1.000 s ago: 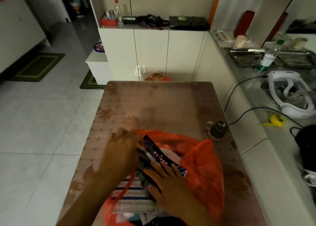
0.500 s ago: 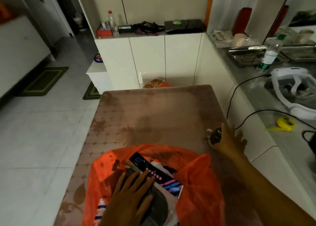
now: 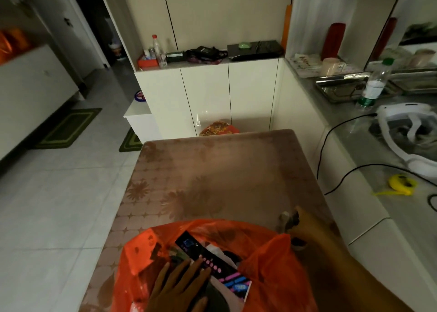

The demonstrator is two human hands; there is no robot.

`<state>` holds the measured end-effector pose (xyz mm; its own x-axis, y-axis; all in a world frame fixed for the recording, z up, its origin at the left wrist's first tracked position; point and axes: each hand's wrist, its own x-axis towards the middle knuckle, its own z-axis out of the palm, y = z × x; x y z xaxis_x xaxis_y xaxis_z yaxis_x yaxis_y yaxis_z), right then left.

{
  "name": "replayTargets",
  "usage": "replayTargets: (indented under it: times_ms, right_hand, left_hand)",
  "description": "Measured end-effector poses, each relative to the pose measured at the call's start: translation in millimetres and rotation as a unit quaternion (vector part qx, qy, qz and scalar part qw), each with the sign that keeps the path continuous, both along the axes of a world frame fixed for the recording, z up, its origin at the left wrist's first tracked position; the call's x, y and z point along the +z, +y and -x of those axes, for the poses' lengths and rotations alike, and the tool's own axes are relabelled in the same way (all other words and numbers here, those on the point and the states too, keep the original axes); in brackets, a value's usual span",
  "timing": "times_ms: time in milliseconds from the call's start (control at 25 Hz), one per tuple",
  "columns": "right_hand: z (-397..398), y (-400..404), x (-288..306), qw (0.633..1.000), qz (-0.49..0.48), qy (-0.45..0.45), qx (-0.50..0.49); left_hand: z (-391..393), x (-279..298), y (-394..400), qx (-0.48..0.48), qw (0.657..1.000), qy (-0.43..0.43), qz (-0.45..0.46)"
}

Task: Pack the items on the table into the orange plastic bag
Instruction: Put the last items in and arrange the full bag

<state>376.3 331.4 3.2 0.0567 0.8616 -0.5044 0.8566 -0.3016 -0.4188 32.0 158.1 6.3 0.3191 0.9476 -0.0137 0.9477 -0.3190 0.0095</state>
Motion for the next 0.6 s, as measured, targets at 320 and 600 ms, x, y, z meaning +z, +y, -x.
replayTargets:
  times_ms: [320,600]
  right_hand:
    - [63,-130,139,0.833,-0.294,0.384,-0.267]
    - [102,-219,156,0.825,-0.234,0.430,-0.283]
  left_hand:
    - [6,41,-21,0.035,0.970,-0.232,0.056]
    - [33,97,-51,0.225,0.948,-0.218,0.049]
